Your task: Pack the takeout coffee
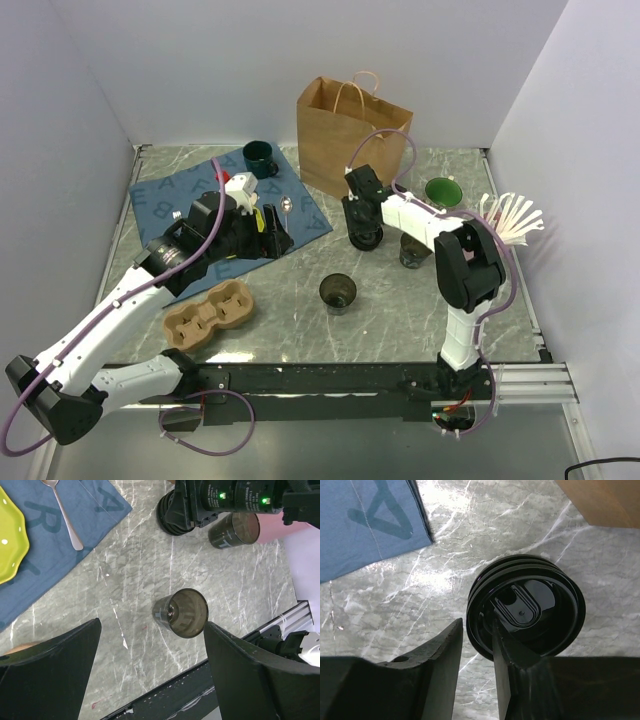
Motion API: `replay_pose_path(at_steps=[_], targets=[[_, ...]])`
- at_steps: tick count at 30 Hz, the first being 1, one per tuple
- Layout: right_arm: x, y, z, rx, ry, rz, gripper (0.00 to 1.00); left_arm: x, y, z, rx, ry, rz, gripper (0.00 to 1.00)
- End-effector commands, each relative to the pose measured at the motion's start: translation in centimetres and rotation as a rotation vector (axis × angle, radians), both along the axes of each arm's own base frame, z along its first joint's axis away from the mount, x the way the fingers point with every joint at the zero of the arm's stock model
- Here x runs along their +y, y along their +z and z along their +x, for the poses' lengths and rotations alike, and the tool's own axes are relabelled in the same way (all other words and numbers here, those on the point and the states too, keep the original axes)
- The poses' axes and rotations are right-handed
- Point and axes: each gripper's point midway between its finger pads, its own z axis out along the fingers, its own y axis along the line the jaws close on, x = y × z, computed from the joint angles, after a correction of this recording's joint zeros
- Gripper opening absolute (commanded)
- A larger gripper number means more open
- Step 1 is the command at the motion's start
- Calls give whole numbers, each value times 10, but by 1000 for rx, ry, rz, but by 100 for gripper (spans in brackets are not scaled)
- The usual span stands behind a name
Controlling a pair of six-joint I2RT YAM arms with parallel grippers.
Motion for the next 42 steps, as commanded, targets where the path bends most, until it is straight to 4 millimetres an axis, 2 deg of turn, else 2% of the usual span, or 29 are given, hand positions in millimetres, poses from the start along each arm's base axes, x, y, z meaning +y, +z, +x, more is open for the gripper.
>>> replay_pose_path(at_steps=[1, 4, 7, 11, 18, 27, 30, 35, 39, 42], targets=[[7, 1, 3, -7, 7, 0, 38, 2, 20, 2, -50, 5, -13, 90], [5, 0, 3, -10, -2, -8, 36, 6, 20, 4, -60, 30, -5, 90], [4, 4, 3, -22, -5, -4, 25, 7, 20, 4, -59, 31, -3, 90], [3, 21, 4, -43, -3, -6, 14, 7, 22, 4, -67, 35, -9, 90], [0, 51, -8, -77, 14, 22, 15, 5, 24, 6, -78, 30, -22, 90], [1, 84, -29, -109, 71, 89, 15, 0, 7, 11, -109, -41, 42, 88], [-1, 82, -29, -141, 82, 86, 17, -1, 9, 13, -106, -49, 64, 88], [3, 57, -14, -110, 104, 40, 19, -10, 8, 3, -76, -98, 16, 86], [4, 39, -4, -90, 81, 15, 18, -9, 3, -3, -51, -97, 2, 86], [3, 25, -1, -71, 66, -1, 24, -5, 2, -2, -45, -73, 13, 87]])
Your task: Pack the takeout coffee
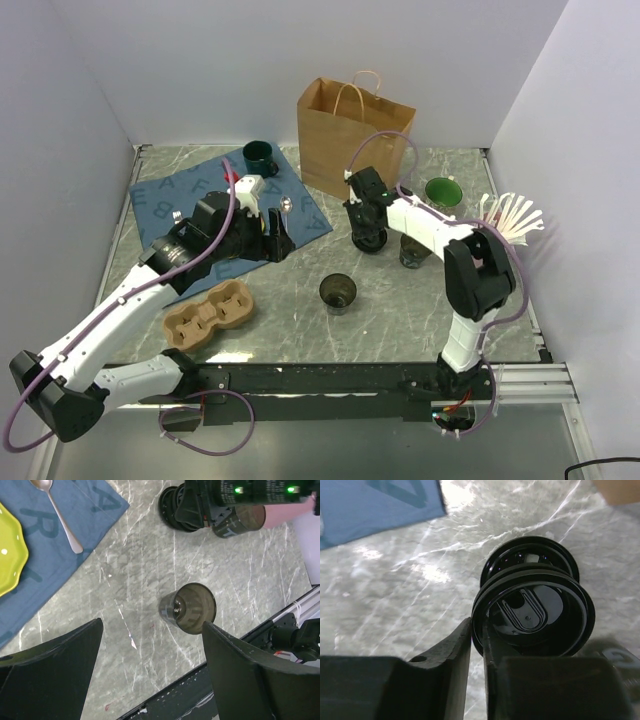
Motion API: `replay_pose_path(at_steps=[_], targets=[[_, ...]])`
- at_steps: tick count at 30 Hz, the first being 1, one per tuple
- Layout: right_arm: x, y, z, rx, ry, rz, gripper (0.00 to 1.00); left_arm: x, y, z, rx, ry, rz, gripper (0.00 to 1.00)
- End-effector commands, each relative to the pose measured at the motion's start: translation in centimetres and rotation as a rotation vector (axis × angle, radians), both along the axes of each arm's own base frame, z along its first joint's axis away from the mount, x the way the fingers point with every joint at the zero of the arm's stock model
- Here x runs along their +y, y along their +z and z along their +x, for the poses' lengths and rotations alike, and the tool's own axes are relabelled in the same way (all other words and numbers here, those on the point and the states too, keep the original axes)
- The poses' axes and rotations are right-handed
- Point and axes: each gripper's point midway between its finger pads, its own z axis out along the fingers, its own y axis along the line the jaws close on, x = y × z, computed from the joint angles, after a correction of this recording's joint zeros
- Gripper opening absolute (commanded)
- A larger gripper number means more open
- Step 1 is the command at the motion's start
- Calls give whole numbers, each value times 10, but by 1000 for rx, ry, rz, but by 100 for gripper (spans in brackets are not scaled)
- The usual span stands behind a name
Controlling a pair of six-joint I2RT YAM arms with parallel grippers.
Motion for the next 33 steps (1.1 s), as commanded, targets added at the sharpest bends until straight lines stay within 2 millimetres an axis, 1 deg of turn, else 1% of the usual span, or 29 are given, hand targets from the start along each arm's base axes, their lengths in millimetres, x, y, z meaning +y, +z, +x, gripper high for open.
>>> replay_pose_path(at_steps=[1, 3, 5, 6, 12, 13, 17, 20, 21, 23, 24, 26, 27, 29, 30, 32, 33], targets=[[6, 4, 19, -58, -12, -3, 25, 1, 10, -3, -16, 8, -31, 87], [4, 1, 20, -60, -11, -13, 25, 3, 11, -1, -21, 20, -24, 87], [2, 3, 20, -74, -6, -22, 22, 4, 13, -1, -26, 25, -24, 88], [1, 4, 20, -78, -7, -29, 18, 4, 13, 0, -27, 26, -24, 88], [-4, 13, 19, -96, -4, -43, 13, 1, 15, 5, -28, 28, -21, 88], [-4, 19, 19, -106, -6, -36, 13, 1, 15, 5, -29, 31, -17, 88], [-4, 28, 15, -124, -3, -20, 12, 1, 14, 8, -34, 36, -16, 88], [-5, 39, 13, -139, -9, -5, 11, 0, 11, 9, -31, 36, -13, 88], [-5, 48, 12, -153, -8, 8, 11, 1, 10, 9, -29, 37, -10, 88], [0, 56, 7, -154, 4, 37, 11, 1, 6, 11, -20, 51, -11, 87], [2, 66, 5, -166, 11, 54, 11, 1, 3, 12, -15, 63, -14, 88], [5, 75, -4, -160, 21, 80, 11, -1, 2, 15, -19, 60, -10, 87], [13, 87, -13, -164, 56, 130, 11, -1, 2, 16, -40, 39, 9, 87], [21, 101, -28, -153, 101, 182, 11, -8, 5, 17, -82, -27, 13, 85], [31, 118, -43, -164, 152, 235, 10, -10, 4, 16, -107, -65, 33, 84], [41, 134, -62, -148, 202, 299, 10, -13, 11, 17, -168, -112, 29, 82], [50, 154, -78, -143, 257, 381, 10, -14, 8, 14, -201, -161, 55, 82]])
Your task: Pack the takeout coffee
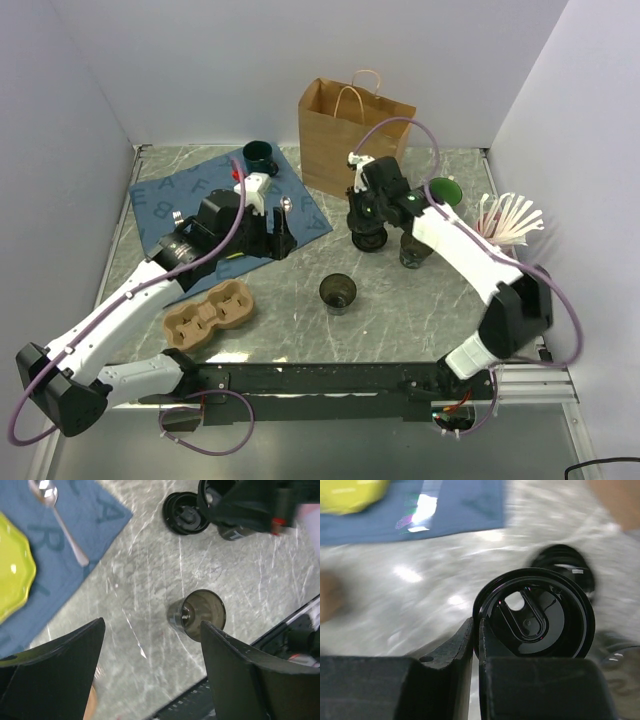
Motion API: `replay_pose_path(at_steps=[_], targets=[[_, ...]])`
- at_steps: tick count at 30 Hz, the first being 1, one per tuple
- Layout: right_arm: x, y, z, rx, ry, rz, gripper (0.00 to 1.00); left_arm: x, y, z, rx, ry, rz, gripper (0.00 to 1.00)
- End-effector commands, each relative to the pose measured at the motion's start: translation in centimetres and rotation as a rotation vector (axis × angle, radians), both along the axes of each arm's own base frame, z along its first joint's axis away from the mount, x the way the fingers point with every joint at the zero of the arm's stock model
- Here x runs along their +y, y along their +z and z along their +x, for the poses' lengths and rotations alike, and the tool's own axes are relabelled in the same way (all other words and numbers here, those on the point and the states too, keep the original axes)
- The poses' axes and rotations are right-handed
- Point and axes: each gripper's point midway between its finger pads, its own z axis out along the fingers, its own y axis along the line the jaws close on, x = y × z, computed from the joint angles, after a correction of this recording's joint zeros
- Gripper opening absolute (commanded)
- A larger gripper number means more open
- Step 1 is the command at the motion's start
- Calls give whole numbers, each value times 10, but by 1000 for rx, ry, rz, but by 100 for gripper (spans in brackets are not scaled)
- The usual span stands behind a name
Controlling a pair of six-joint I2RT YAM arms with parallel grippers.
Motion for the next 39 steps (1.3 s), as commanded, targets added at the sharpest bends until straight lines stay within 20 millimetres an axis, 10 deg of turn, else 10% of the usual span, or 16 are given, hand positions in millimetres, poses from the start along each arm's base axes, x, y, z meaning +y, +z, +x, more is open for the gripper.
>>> replay_pose_path(at_steps=[1, 10, 21, 32, 39], targets=[[37, 72, -62, 14, 202, 259, 11, -16, 16, -2, -181, -205, 9, 82], [47, 157, -130, -14, 284, 609, 11, -30, 70, -7, -226, -193, -187, 80], [54, 232, -152, -106, 365, 841, 13, -42, 154, -32, -86, -244, -577, 77], [55, 264, -150, -154, 343, 964, 13, -34, 182, -38, -27, -210, -684, 73], [53, 267, -151, -185, 347, 976, 13, -41, 183, -30, 343, -142, -920, 66]])
